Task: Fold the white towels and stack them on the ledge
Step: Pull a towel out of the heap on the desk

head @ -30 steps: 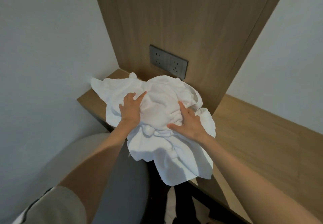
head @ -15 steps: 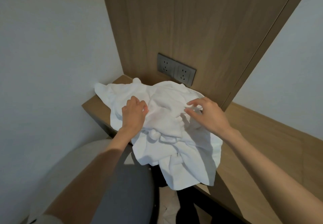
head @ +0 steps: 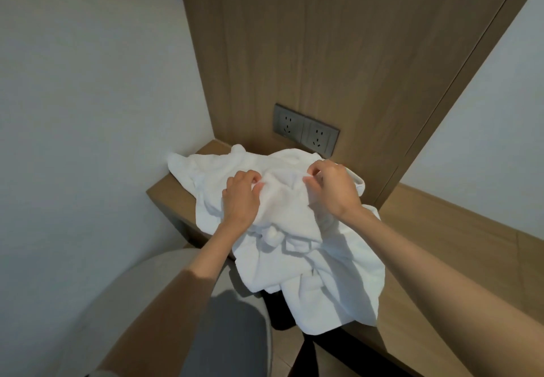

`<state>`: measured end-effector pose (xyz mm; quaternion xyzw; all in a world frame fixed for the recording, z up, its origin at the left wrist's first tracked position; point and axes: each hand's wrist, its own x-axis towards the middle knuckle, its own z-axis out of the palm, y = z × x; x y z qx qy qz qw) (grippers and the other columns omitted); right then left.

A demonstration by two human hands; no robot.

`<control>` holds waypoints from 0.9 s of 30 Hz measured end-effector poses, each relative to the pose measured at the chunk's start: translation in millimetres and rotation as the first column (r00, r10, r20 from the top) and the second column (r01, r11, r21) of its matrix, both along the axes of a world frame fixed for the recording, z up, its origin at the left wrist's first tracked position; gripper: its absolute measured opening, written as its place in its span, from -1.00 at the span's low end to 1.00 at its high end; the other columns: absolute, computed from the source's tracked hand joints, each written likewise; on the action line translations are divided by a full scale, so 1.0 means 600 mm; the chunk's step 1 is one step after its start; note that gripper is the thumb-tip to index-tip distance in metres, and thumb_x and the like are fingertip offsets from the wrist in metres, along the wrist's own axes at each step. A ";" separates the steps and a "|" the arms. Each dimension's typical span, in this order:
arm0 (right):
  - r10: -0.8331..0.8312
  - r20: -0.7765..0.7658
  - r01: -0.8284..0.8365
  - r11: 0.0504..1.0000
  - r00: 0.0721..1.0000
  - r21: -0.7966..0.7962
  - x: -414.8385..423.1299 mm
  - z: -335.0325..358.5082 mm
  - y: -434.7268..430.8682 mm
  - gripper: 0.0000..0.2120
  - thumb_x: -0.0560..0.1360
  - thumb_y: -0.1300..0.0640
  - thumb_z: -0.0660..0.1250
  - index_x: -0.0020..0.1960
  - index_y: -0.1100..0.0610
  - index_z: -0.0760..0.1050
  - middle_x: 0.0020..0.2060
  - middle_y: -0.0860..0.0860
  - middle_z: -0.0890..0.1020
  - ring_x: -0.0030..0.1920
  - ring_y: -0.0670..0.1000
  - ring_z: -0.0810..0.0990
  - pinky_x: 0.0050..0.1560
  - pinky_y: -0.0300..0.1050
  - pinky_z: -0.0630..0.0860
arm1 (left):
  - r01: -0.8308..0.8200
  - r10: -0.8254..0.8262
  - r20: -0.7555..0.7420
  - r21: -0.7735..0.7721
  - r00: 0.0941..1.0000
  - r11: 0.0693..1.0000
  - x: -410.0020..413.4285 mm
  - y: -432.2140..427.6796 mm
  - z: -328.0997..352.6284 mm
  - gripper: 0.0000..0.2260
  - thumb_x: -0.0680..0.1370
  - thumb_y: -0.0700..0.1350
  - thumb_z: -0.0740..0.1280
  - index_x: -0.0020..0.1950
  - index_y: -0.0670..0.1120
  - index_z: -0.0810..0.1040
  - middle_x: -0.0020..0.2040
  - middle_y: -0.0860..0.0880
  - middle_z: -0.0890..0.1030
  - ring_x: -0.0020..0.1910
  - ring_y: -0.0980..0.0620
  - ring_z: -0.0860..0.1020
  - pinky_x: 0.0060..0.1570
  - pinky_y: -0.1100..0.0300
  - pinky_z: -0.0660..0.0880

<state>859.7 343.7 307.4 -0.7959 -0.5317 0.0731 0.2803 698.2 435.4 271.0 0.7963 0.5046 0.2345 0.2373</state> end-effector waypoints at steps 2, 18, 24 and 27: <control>0.009 0.016 -0.011 0.993 1.000 0.118 0.006 0.024 -0.008 -0.91 0.59 0.12 0.23 -0.02 0.13 0.45 -0.05 0.05 0.60 -0.07 0.06 0.51 -0.05 0.03 0.51 | -0.029 0.022 0.206 0.034 0.978 0.999 -0.002 -0.008 0.024 -0.82 0.63 -0.07 0.19 0.13 -0.10 0.51 0.15 -0.08 0.54 0.10 -0.03 0.45 0.12 0.14 0.42; -0.125 0.094 0.022 0.703 0.988 0.710 0.124 0.283 -0.218 -0.98 0.61 0.15 0.13 0.03 0.08 0.32 -0.23 -0.13 0.40 -0.22 -0.06 0.38 -0.17 -0.19 0.26 | 0.573 -0.577 0.535 0.197 0.617 0.796 0.146 -0.229 0.260 -0.86 0.59 -0.17 0.28 -0.08 0.03 0.58 -0.01 0.10 0.51 0.01 0.24 0.48 0.02 0.46 0.36; -0.222 0.195 0.053 0.778 0.955 0.626 0.227 0.265 -0.420 -0.91 0.53 0.16 0.17 -0.01 0.15 0.41 -0.19 -0.07 0.47 -0.17 0.03 0.43 -0.06 -0.12 0.20 | 0.667 -0.622 0.347 -0.014 0.702 0.744 0.251 -0.354 0.212 -0.85 0.58 -0.06 0.31 0.14 0.02 0.49 0.19 0.04 0.32 0.18 0.19 0.44 0.27 0.30 0.36; -0.262 0.249 0.102 0.852 0.933 0.514 0.288 0.225 -0.531 -0.89 0.51 0.11 0.17 -0.03 0.12 0.43 -0.19 -0.05 0.50 -0.12 0.09 0.47 -0.11 -0.14 0.12 | 0.678 -0.671 0.091 -0.087 0.735 0.730 0.307 -0.427 0.144 -0.52 0.52 0.06 0.35 0.37 0.09 0.24 0.39 0.02 0.07 0.40 -0.04 0.25 0.39 0.13 0.23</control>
